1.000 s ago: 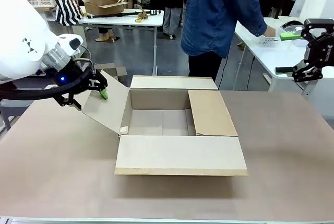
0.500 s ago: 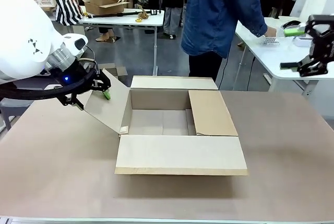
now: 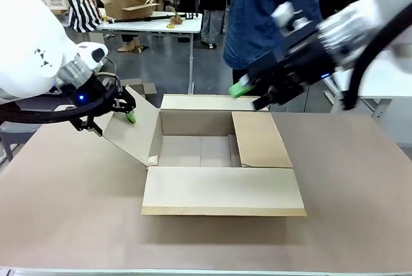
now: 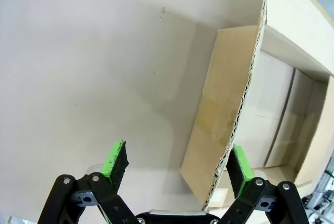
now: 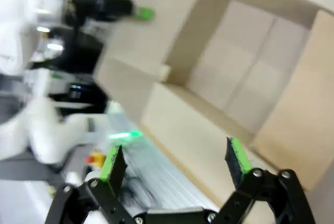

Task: Pack the gift set into the box.
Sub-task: Place both hands on the side flaps of the Package Box and spread them outward.

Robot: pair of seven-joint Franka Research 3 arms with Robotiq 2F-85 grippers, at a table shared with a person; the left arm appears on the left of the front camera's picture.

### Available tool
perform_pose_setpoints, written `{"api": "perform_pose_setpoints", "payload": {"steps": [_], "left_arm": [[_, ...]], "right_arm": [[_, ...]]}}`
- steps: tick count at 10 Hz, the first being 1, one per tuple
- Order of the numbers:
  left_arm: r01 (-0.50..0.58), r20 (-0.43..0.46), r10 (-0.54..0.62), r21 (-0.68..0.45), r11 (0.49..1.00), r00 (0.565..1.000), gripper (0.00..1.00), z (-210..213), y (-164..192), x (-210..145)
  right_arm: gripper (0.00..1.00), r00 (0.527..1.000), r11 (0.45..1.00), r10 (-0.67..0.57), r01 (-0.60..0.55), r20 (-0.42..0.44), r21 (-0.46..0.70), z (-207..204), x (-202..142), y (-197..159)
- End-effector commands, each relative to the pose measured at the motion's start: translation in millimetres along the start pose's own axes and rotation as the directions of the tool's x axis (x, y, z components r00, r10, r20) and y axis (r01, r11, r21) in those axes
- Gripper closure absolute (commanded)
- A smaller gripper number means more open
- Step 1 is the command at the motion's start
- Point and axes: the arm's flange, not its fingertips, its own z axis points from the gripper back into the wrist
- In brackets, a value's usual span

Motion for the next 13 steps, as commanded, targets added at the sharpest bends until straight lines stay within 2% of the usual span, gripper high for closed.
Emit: {"api": "perform_pose_setpoints", "payload": {"steps": [1, 2, 3, 4, 5, 6, 7, 9, 11, 13], "left_arm": [[-0.009, 0.003, 0.009, 0.022, 1.0, 1.0, 0.0, 2.9, -1.4, 1.1], [-0.009, 0.003, 0.009, 0.022, 1.0, 1.0, 0.0, 2.9, -1.4, 1.1], [-0.009, 0.003, 0.009, 0.022, 1.0, 1.0, 0.0, 2.9, -1.4, 1.1], [-0.009, 0.003, 0.009, 0.022, 1.0, 1.0, 0.0, 2.9, -1.4, 1.1], [-0.009, 0.003, 0.009, 0.022, 1.0, 1.0, 0.0, 2.9, -1.4, 1.1], [-0.009, 0.003, 0.009, 0.022, 1.0, 1.0, 0.0, 2.9, -1.4, 1.1], [-0.009, 0.003, 0.009, 0.022, 1.0, 1.0, 0.0, 2.9, -1.4, 1.1], [-0.009, 0.003, 0.009, 0.022, 1.0, 1.0, 0.0, 2.9, -1.4, 1.1], [-0.009, 0.003, 0.009, 0.022, 1.0, 1.0, 0.0, 2.9, -1.4, 1.1], [-0.009, 0.003, 0.009, 0.022, 1.0, 1.0, 0.0, 2.9, -1.4, 1.1]], "right_arm": [[0.0, 0.989, 0.996, -0.084, 0.088, 0.119, -0.029, 49.2, 2.0, -64.8], [0.0, 1.0, 1.0, 0.0, 0.0, 0.0, 0.0, 0.0, 0.0, 0.0], [0.0, 1.0, 0.998, -0.007, 0.009, 0.028, -0.059, 4.0, 1.1, -21.5], [0.0, 1.0, 0.958, 0.001, 0.004, 0.017, -0.286, -4.8, 5.7, -5.5], [0.0, 1.0, 0.889, 0.002, -0.001, 0.001, -0.458, -23.3, 17.6, 1.0], [0.0, 0.999, 0.839, -0.017, -0.007, -0.04, -0.545, -43.0, 31.1, -1.3], [0.0, 0.997, 0.804, 0.004, -0.052, -0.083, -0.592, -63.9, 41.2, -4.4], [0.0, 0.984, 0.718, -0.044, -0.089, -0.172, -0.69, -114.0, 57.4, -10.7], [0.0, 0.975, 0.69, -0.106, -0.07, -0.197, -0.72, -145.7, 65.4, -16.6], [0.0, 0.967, 0.666, -0.185, -0.005, -0.172, -0.746, -167.8, 66.0, -23.3]]}}
